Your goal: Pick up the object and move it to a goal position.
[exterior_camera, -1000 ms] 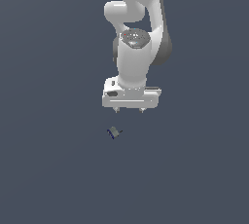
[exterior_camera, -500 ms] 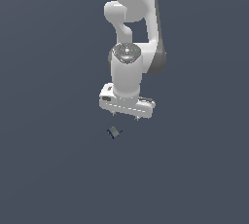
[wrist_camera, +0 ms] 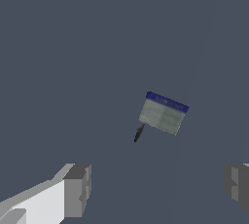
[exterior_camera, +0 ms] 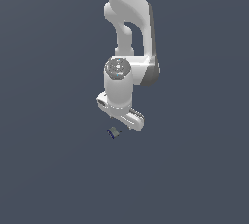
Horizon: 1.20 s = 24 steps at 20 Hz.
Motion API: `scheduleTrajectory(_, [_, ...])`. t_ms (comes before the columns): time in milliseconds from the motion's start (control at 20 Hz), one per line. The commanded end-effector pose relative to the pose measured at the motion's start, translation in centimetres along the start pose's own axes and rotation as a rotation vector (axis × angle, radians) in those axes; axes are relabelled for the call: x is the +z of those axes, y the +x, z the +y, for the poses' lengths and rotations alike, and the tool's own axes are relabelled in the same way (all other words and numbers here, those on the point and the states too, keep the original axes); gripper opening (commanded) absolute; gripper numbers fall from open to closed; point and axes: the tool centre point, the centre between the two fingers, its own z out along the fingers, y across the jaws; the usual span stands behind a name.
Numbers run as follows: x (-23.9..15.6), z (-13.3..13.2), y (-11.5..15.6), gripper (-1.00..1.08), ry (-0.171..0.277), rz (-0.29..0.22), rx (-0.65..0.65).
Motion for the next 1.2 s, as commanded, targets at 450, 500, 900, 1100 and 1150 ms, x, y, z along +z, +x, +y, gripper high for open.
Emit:
scheduleTrajectory(450, [3.8, 1.7, 1.3, 1.00, -0.009, -0.008, 0.308])
scheduleTrajectory(500, [4.0, 1.8, 1.3, 1.00, -0.010, -0.009, 0.324])
scheduleTrajectory(900, [4.8, 2.3, 1.6, 1.00, -0.013, -0.009, 0.392])
scheduleTrajectory(1100, [4.9, 2.2, 1.6, 1.00, -0.013, -0.009, 0.387])
scheduleTrajectory(1150, [5.1, 2.2, 1.6, 1.00, -0.013, -0.009, 0.387])
